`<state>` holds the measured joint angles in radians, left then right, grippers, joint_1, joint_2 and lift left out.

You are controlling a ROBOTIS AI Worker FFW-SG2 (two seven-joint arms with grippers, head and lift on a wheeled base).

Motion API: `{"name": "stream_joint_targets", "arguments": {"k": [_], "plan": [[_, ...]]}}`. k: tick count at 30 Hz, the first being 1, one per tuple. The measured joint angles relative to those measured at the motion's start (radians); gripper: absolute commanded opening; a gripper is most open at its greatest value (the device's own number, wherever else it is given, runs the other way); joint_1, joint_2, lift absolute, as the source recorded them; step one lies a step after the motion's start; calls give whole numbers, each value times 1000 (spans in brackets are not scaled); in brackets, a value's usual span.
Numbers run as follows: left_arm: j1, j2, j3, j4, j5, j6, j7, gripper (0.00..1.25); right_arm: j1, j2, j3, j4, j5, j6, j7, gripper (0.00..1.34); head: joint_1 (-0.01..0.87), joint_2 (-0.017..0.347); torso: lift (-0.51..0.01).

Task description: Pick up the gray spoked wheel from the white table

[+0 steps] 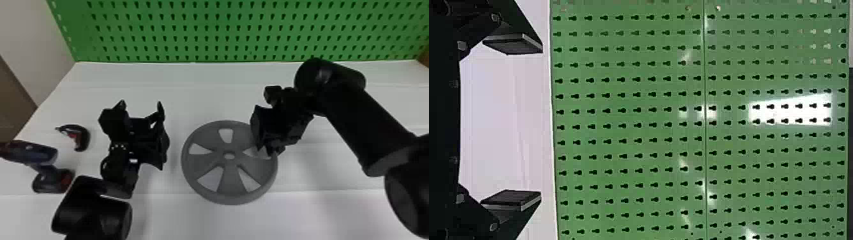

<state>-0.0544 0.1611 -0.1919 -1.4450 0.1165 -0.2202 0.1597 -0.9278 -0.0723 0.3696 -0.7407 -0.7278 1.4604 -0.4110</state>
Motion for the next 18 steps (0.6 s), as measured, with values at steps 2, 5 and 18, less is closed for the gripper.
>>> {"name": "stream_joint_targets", "arguments": {"k": [2,5,18], "plan": [[-1,0,0,0,0,0,0,1012,-1,0,0,0,0,1,0,115,770,44,-98],[-1,0,0,0,1,0,0,1012,-2,1,-2,0,1,1,0,115,770,44,-98],[-1,0,1,0,2,1,0,1014,-2,2,-10,0,2,2,0,115,770,44,-98]]}}
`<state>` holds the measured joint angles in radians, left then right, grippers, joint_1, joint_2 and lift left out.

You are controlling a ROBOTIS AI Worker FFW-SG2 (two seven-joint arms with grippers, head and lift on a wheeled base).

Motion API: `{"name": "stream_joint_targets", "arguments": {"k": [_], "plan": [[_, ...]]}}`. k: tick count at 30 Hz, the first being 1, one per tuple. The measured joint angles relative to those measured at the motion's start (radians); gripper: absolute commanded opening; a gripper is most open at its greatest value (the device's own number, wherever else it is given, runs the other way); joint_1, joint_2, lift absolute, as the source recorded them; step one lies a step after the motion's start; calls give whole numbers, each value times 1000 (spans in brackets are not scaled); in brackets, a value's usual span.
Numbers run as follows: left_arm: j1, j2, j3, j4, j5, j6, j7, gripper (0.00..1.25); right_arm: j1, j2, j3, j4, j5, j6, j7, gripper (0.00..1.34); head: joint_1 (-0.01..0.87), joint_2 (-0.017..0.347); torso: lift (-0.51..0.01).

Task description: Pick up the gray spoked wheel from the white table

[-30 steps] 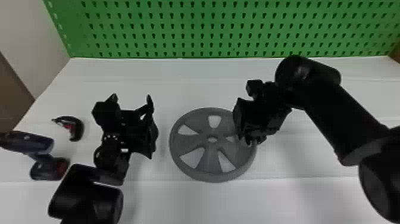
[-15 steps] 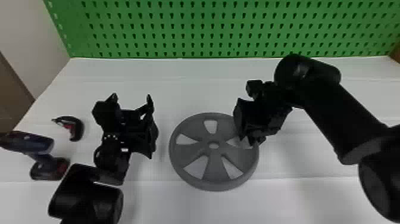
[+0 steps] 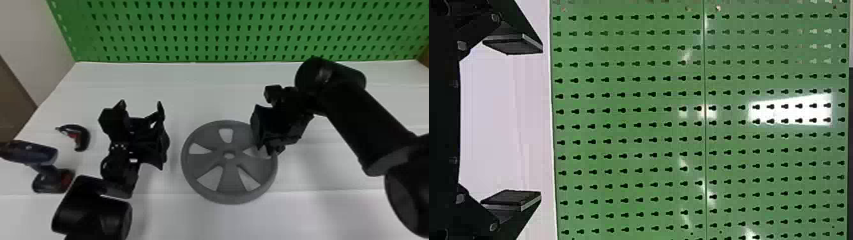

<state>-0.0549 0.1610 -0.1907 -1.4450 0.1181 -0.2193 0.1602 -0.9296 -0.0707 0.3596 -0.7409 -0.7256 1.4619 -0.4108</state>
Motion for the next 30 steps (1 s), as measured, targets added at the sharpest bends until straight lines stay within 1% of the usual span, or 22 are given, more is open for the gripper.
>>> {"name": "stream_joint_targets", "arguments": {"k": [6,10,17,21,30], "plan": [[1,0,1,0,0,0,0,1014,-3,0,-12,-1,2,13,0,115,770,44,-98],[3,0,3,0,0,0,0,1012,-11,-2,-38,-13,16,38,0,115,770,44,-98],[6,0,4,0,1,-1,0,1014,-21,-16,-111,-88,58,100,0,115,770,44,-98],[8,0,6,0,1,-1,0,1012,-29,-28,-147,-133,72,108,0,117,770,44,-98],[11,1,7,0,2,-1,-1,1012,-45,-48,-181,-196,73,109,0,117,770,44,-98]]}}
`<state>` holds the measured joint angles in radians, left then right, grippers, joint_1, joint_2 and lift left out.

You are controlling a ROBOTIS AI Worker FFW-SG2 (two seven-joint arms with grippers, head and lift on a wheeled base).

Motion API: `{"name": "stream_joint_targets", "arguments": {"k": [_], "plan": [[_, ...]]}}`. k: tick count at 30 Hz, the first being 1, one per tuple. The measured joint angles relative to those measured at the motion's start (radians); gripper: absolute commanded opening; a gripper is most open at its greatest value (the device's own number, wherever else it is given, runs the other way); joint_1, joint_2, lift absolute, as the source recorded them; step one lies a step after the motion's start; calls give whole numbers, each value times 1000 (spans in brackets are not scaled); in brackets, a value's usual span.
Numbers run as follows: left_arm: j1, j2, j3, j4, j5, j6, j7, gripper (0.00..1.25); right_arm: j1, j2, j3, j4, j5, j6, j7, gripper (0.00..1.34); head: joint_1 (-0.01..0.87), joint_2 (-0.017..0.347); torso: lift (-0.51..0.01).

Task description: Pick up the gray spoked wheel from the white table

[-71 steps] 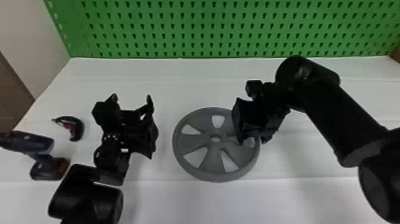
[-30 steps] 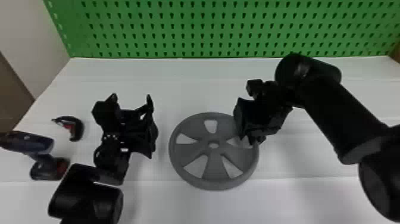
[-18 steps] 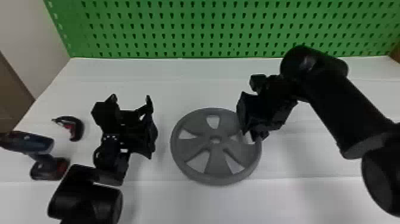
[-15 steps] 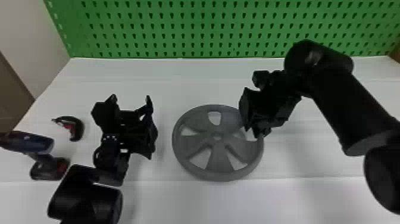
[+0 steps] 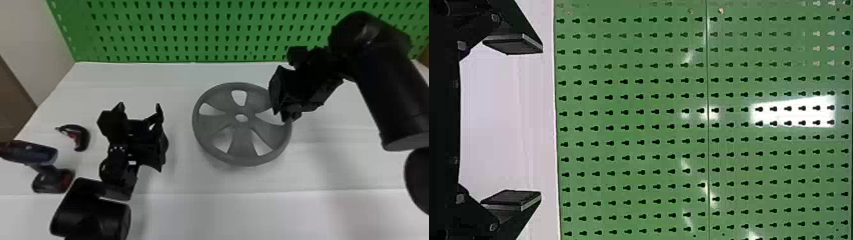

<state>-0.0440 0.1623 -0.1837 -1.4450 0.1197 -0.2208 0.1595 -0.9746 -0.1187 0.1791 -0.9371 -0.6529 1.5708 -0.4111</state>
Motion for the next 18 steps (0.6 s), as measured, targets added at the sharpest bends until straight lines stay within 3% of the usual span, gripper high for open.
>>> {"name": "stream_joint_targets", "arguments": {"k": [12,18], "plan": [[1,0,1,0,0,0,0,1012,10,-1,-29,-21,-2,0,0,117,770,44,-98],[3,1,2,0,0,0,0,1012,40,-2,-76,-79,8,0,0,117,770,44,-98]]}}
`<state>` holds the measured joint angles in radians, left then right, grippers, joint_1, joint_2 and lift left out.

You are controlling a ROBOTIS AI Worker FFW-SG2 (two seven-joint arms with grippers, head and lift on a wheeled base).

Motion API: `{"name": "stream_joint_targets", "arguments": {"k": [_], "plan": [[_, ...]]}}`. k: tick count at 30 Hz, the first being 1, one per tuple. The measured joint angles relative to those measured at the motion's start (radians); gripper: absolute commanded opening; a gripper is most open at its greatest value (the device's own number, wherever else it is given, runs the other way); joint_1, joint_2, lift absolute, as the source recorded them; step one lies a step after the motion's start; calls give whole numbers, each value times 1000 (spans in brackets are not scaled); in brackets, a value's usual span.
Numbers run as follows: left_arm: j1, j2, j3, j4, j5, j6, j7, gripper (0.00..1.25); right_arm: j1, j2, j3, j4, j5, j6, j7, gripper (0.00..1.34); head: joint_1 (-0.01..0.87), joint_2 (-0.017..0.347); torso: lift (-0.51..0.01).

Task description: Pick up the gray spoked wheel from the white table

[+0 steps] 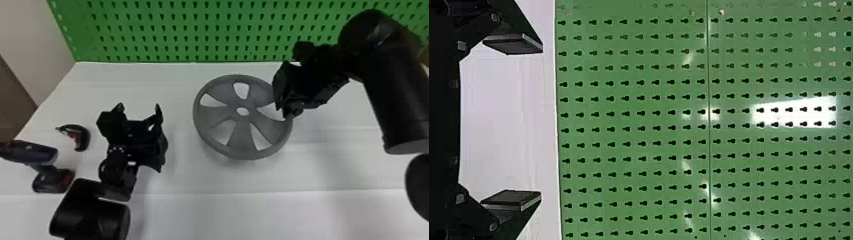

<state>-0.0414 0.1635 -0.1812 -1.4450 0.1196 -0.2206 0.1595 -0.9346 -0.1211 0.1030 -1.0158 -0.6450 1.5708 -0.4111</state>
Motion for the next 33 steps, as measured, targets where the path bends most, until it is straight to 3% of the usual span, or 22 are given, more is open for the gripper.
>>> {"name": "stream_joint_targets", "arguments": {"k": [9,21,28,33], "plan": [[3,0,3,-4,9,0,0,1012,94,-8,-67,-164,36,-33,0,117,770,44,-98],[11,0,20,-25,17,0,1,1014,295,-17,-84,-463,35,-288,6,117,770,44,-98],[13,-1,26,-37,18,0,1,1014,407,-20,-83,-558,55,-457,80,117,770,44,-98],[16,-1,29,-45,18,0,1,1014,479,-5,-81,-605,162,-582,165,117,770,44,-98]]}}
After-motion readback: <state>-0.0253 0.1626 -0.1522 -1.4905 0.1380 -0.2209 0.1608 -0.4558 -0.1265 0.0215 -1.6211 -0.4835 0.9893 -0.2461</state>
